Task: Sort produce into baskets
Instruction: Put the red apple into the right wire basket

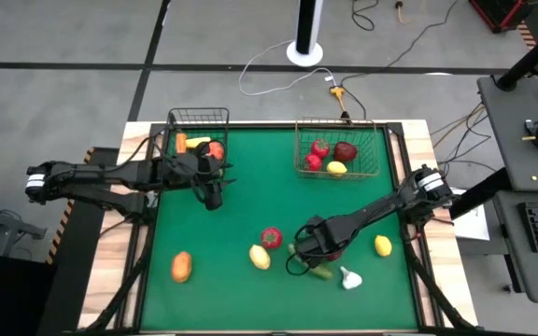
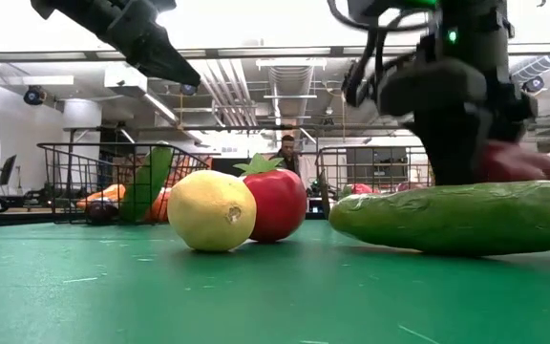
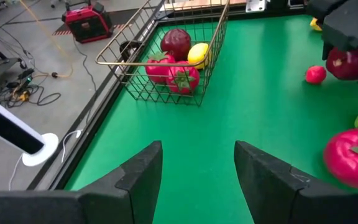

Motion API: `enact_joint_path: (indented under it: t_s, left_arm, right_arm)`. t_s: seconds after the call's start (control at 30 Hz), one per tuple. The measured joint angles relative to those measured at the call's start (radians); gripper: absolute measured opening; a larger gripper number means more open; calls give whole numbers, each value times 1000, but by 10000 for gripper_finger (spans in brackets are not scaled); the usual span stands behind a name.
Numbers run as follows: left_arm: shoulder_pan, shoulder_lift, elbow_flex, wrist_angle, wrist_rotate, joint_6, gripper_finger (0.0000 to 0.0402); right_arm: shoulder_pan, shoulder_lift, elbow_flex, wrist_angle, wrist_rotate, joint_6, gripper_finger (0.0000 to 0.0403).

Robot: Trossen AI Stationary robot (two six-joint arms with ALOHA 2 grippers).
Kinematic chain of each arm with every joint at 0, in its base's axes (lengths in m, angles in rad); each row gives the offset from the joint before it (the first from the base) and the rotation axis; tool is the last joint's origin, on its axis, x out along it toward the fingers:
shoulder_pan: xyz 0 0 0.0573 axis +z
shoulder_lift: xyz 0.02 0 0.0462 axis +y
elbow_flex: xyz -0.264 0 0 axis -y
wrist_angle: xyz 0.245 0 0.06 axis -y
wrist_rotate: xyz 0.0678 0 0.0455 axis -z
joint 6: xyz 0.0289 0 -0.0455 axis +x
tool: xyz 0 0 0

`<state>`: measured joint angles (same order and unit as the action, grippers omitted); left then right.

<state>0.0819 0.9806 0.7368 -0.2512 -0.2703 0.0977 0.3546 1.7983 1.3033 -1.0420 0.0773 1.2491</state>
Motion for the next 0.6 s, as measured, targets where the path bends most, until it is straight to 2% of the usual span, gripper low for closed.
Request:
enact_joint_path:
  t_s: [0.13, 0.3, 0.43, 0.6]
  left_arm:
    - [0, 0, 0, 0, 0, -15, 183]
    - [0, 0, 0, -1, 0, -32, 183]
    - [0, 0, 0, -3, 0, -47, 183]
    - [0, 0, 0, -8, 0, -81, 183]
  right_arm:
    - [-2, -76, 0, 2, 83, 8, 318]
    - [-6, -190, 1, 16, 278, 4, 315]
    - [-7, -262, 1, 59, 452, -56, 320]
    - [-16, -320, 1, 144, 609, -193, 321]
